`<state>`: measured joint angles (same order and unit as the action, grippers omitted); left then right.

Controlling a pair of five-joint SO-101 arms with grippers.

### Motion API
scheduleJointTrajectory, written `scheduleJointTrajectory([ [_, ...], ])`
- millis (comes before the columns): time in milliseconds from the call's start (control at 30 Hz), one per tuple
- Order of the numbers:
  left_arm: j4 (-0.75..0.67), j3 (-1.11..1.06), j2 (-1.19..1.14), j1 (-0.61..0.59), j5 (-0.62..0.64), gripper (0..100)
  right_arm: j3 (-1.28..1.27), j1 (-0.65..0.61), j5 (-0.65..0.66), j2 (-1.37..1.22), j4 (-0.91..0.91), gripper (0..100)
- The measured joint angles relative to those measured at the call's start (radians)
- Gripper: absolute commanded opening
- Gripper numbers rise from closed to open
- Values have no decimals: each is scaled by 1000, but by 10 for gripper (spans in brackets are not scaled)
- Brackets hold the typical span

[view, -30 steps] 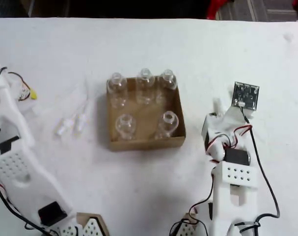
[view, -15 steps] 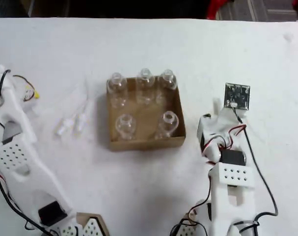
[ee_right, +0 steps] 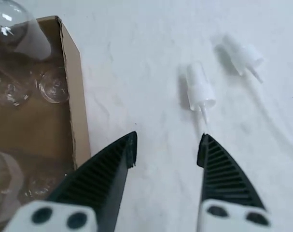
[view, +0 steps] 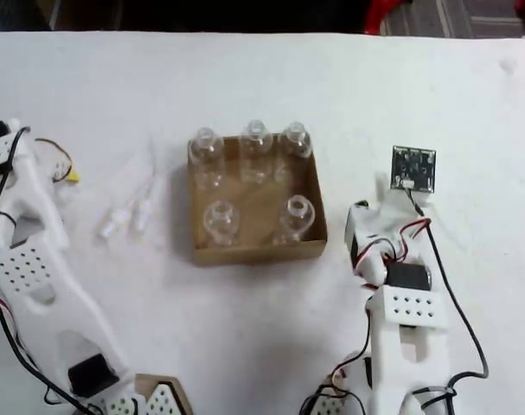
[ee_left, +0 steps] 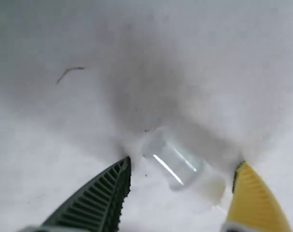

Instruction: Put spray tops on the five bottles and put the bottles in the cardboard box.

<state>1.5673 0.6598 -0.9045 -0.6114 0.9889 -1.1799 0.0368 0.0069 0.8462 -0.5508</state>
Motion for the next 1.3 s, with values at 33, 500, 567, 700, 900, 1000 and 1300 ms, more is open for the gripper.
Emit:
scheduleJointTrajectory([
  [33, 0, 3, -2, 2, 0, 207, 0, 0, 0, 0, 0, 184],
  [500, -17, 71, -14, -6, 8, 182, 0, 0, 0, 0, 0, 184],
  [567, -12, 72, -14, -8, 8, 223, 0, 0, 0, 0, 0, 184],
  [700, 60, 97, -17, -29, 11, 304, 0, 0, 0, 0, 0, 184],
  [900, 143, 166, -17, -74, 80, 313, 0, 0, 0, 0, 0, 184],
  [1000, 143, 169, -17, -80, 120, 313, 0, 0, 0, 0, 0, 184],
  [1300, 109, 184, -91, -78, 129, 290, 0, 0, 0, 0, 0, 184],
])
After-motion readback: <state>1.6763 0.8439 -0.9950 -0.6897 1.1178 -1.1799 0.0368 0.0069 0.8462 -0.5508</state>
